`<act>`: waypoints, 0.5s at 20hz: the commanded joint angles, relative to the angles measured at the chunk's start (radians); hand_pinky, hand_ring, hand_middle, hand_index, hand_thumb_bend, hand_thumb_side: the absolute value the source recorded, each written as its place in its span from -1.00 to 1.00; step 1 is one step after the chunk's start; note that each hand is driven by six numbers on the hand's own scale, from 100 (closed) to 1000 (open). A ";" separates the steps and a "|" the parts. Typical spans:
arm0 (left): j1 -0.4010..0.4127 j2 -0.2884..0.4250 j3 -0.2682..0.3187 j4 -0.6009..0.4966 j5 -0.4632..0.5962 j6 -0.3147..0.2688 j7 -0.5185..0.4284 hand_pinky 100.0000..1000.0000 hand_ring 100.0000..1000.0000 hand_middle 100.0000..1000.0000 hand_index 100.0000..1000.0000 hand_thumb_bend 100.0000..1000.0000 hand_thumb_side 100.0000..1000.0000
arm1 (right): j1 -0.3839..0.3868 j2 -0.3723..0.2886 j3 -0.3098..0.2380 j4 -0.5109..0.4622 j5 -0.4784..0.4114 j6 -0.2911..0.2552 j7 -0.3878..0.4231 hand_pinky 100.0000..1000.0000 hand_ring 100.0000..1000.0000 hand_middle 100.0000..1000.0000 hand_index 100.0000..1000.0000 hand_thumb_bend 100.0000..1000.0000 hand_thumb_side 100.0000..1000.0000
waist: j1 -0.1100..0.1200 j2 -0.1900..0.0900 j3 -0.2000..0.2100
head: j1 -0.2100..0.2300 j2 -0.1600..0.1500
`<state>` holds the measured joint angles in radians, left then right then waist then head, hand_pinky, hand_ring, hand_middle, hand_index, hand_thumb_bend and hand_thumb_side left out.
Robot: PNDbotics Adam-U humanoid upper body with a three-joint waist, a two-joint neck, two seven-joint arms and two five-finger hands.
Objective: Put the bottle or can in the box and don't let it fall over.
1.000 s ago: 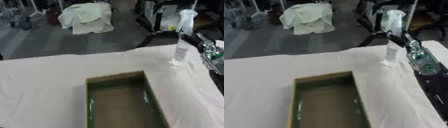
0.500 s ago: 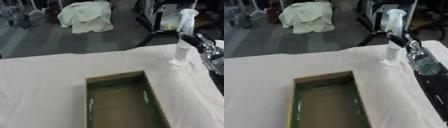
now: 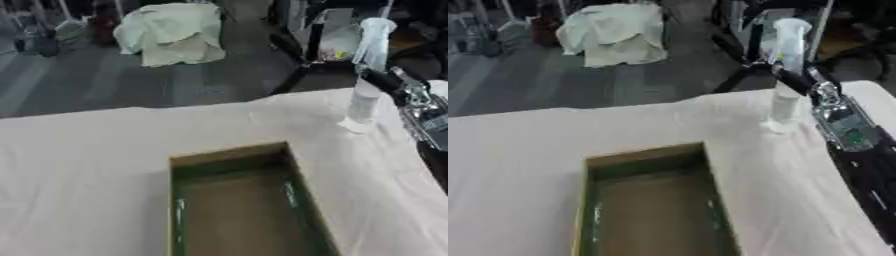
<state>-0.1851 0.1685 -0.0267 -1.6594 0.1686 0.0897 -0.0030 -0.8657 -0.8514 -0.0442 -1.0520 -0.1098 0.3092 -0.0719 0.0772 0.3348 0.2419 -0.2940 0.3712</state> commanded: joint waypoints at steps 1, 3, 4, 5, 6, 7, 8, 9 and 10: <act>0.000 0.016 0.003 0.000 -0.007 0.001 -0.001 1.00 0.60 0.79 0.53 -1.00 0.87 | -0.013 -0.045 -0.013 -0.023 -0.003 0.000 -0.007 1.00 1.00 1.00 1.00 -1.00 0.20 | -0.010 -0.011 0.000 | -0.006 -0.015; -0.001 0.016 0.004 -0.001 -0.008 0.001 -0.001 1.00 0.60 0.80 0.53 -1.00 0.87 | -0.012 -0.047 -0.013 -0.025 -0.004 -0.001 -0.008 1.00 1.00 1.00 1.00 -1.00 0.21 | -0.010 -0.009 -0.001 | -0.006 -0.015; -0.001 0.017 0.004 -0.001 -0.009 0.000 -0.001 1.00 0.60 0.80 0.53 -1.00 0.87 | -0.012 -0.047 -0.014 -0.025 -0.004 -0.001 -0.008 1.00 1.00 1.00 1.00 -1.00 0.21 | -0.010 -0.008 -0.001 | -0.006 -0.015; -0.002 0.017 0.004 -0.002 -0.009 0.000 -0.001 1.00 0.60 0.80 0.53 -1.00 0.87 | -0.012 -0.048 -0.014 -0.025 -0.005 -0.001 -0.009 1.00 1.00 1.00 1.00 -1.00 0.21 | -0.010 -0.007 -0.001 | -0.006 -0.015; -0.002 0.017 0.004 -0.002 -0.009 0.000 -0.001 1.00 0.60 0.80 0.53 -1.00 0.87 | -0.011 -0.049 -0.014 -0.026 -0.006 -0.001 -0.010 1.00 1.00 1.00 1.00 -1.00 0.21 | -0.010 -0.006 -0.001 | -0.006 -0.015; -0.002 0.017 0.004 -0.002 -0.009 0.000 -0.001 1.00 0.60 0.80 0.53 -1.00 0.87 | -0.011 -0.049 -0.014 -0.026 -0.006 -0.001 -0.010 1.00 1.00 1.00 1.00 -1.00 0.21 | -0.010 -0.006 0.000 | -0.006 -0.016; -0.002 0.017 0.004 -0.002 -0.009 0.000 -0.001 1.00 0.60 0.80 0.53 -1.00 0.87 | -0.011 -0.050 -0.015 -0.025 -0.007 0.000 -0.011 1.00 1.00 1.00 1.00 -1.00 0.21 | -0.010 -0.006 0.000 | -0.006 -0.016; -0.003 0.017 0.004 -0.002 -0.009 0.000 -0.001 1.00 0.60 0.80 0.53 -1.00 0.87 | -0.011 -0.051 -0.015 -0.024 -0.008 0.000 -0.011 1.00 1.00 1.00 1.00 -1.00 0.21 | -0.010 -0.005 0.001 | -0.007 -0.017; -0.003 0.017 0.004 -0.003 -0.009 0.000 -0.001 1.00 0.60 0.80 0.53 -1.00 0.87 | -0.010 -0.053 -0.015 -0.024 -0.008 0.000 -0.012 1.00 1.00 1.00 1.00 -1.00 0.21 | -0.011 -0.005 0.001 | -0.007 -0.017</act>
<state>-0.1876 0.1686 -0.0256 -1.6651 0.1652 0.0874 -0.0039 -0.8613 -0.8592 -0.0487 -1.0529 -0.1124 0.3085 -0.0794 0.0760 0.3429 0.2423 -0.3006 0.3659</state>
